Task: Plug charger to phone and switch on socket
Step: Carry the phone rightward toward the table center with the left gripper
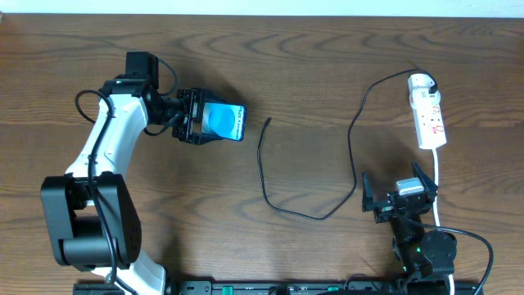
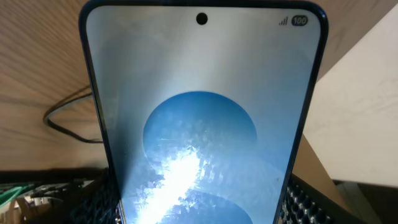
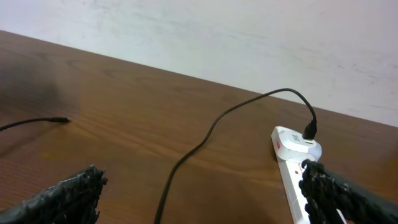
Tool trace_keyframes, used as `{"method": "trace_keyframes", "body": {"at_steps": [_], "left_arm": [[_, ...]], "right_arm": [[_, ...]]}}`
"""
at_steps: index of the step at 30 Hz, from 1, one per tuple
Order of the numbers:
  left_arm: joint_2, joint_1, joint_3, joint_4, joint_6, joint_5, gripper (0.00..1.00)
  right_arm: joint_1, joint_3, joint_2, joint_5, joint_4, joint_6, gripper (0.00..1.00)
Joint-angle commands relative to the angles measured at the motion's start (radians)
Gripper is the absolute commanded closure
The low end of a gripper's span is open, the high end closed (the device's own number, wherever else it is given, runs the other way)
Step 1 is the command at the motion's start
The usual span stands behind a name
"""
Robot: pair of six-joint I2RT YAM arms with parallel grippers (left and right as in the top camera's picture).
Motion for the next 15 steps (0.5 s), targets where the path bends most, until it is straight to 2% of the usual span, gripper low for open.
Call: {"method": "trace_keyframes", "body": {"at_steps": [1, 15], "left_arm": [[-0.017, 0.007, 0.026, 0.001, -0.016, 0.068, 0.3], [-0.017, 0.007, 0.026, 0.002, -0.047, 0.127, 0.3]], "right_arm": [[-0.006, -0.002, -0.005, 0.001, -0.003, 0.01, 0.01], [-0.006, -0.002, -0.005, 0.001, -0.003, 0.01, 0.01]]}}
